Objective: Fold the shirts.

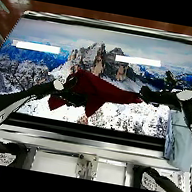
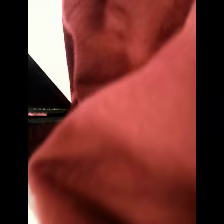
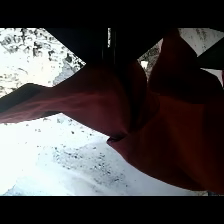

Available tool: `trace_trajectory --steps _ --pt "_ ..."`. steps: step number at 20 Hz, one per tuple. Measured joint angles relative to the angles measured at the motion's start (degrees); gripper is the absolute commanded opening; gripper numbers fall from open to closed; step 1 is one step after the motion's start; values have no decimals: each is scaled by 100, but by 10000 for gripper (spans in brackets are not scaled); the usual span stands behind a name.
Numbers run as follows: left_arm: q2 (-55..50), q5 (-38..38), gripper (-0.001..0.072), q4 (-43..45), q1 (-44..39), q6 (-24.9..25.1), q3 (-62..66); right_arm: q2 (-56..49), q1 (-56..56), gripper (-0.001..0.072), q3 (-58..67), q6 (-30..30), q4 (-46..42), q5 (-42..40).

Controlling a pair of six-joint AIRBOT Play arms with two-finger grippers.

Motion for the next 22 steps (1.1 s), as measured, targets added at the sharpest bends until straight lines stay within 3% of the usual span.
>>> trace_trajectory --steps 4,7,10,13,15,19,22 --pt "907 -131 39 807 59 302 367 352 2 67 101 -798 553 -74" --pt "2330 -282 40 2109 94 337 1130 1045 2 67 577 -1497 1016 -422" --pt "3821 -188 40 3318 116 321 2258 1912 2 67 1349 -1810 1231 -1104" --pt "4920 -33 40 4129 256 -168 3375 2712 -7 67 2269 -1934 1386 -1690" --pt "5366 -144 40 4205 291 -396 3818 3121 2 67 2828 -1976 1425 -1856" --pt "5849 -1047 40 4360 332 -603 4168 3814 2 67 3526 -1934 960 -1952" --pt "5974 -2098 41 4723 343 -656 4245 4203 2 67 3711 -1412 22 -1650"
